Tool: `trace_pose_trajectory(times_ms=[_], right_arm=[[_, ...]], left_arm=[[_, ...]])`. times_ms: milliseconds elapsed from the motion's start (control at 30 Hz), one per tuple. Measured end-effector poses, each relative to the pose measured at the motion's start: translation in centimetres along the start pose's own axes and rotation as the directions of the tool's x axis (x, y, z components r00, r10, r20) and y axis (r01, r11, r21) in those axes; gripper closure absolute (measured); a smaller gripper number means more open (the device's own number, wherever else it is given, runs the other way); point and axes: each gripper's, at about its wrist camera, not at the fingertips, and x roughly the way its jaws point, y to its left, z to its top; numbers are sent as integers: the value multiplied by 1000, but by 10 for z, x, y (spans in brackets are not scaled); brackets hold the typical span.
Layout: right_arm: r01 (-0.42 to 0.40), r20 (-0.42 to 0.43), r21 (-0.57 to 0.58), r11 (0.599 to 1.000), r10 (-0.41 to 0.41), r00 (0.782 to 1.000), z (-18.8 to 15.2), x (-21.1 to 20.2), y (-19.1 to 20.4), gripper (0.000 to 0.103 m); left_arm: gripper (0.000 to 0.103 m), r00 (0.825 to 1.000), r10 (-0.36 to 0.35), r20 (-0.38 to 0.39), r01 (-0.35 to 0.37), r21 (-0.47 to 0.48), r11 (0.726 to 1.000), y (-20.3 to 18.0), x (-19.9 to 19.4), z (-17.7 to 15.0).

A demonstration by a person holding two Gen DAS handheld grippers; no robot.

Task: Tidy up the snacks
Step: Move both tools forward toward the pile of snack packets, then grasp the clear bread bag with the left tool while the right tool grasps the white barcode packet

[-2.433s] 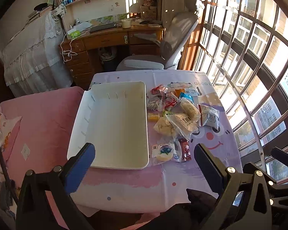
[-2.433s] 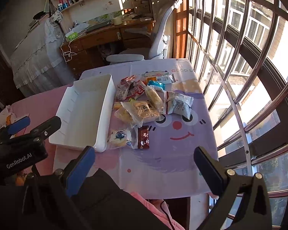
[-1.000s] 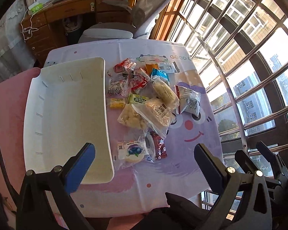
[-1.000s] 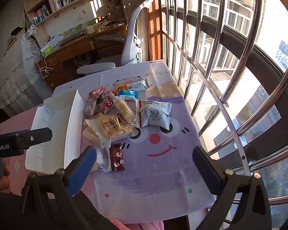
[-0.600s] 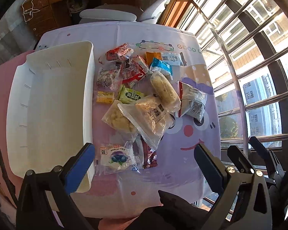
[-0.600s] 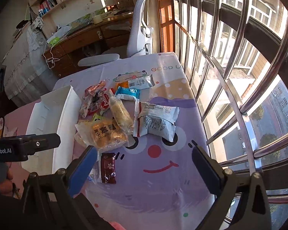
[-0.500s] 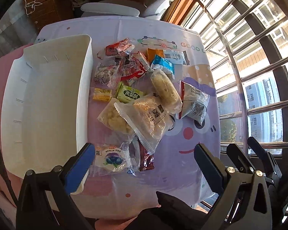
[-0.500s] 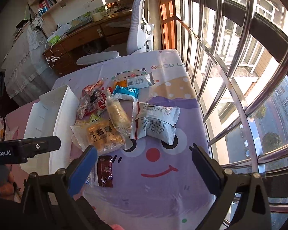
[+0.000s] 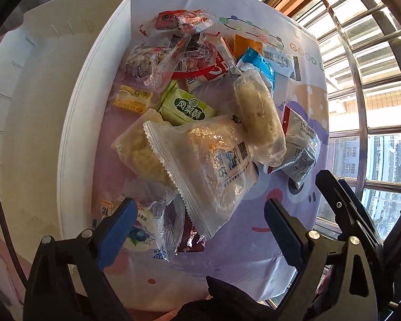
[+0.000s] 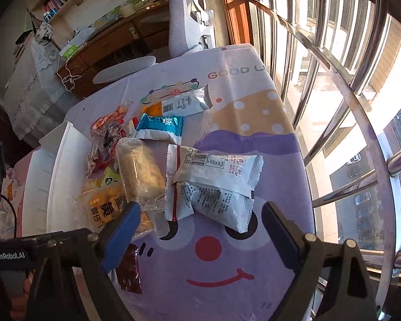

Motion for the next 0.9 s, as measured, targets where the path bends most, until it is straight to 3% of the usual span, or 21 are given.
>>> trace_pose_trajectory(times_ms=[133, 367, 767, 900], right_arm=[[-9, -27, -2, 1000, 9, 1000, 5, 22, -1, 15], [-4, -74, -5, 1000, 4, 997, 9, 51, -4, 20], [32, -52, -30, 999, -33, 998, 21, 71, -1, 20], [50, -49, -70, 996, -54, 997, 24, 76, 4, 20]], left_arm=[[9, 999, 38, -27, -39, -18, 999, 0, 17, 6], [9, 998, 17, -63, -21, -67, 998, 2, 40, 14], [21, 996, -20, -84, 10, -117, 993, -7, 66, 25], [30, 996, -41, -81, 30, -125, 992, -9, 67, 27]])
